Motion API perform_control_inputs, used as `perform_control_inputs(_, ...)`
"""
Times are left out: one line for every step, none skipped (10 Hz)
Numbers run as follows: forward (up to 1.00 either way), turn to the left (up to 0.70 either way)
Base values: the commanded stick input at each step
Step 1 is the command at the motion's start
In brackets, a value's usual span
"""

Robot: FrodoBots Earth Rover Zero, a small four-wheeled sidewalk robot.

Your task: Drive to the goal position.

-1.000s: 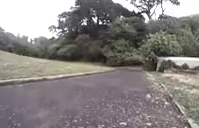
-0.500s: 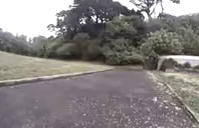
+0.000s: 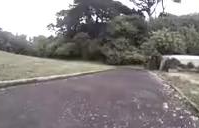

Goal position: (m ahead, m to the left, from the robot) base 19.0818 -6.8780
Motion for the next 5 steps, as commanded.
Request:
perform_control_inputs(0.67,-0.06)
perform_control_inputs(0.67,-0.11)
perform_control_inputs(0.66,-0.12)
perform_control_inputs(0.67,-0.07)
perform_control_inputs(0.66,-0.08)
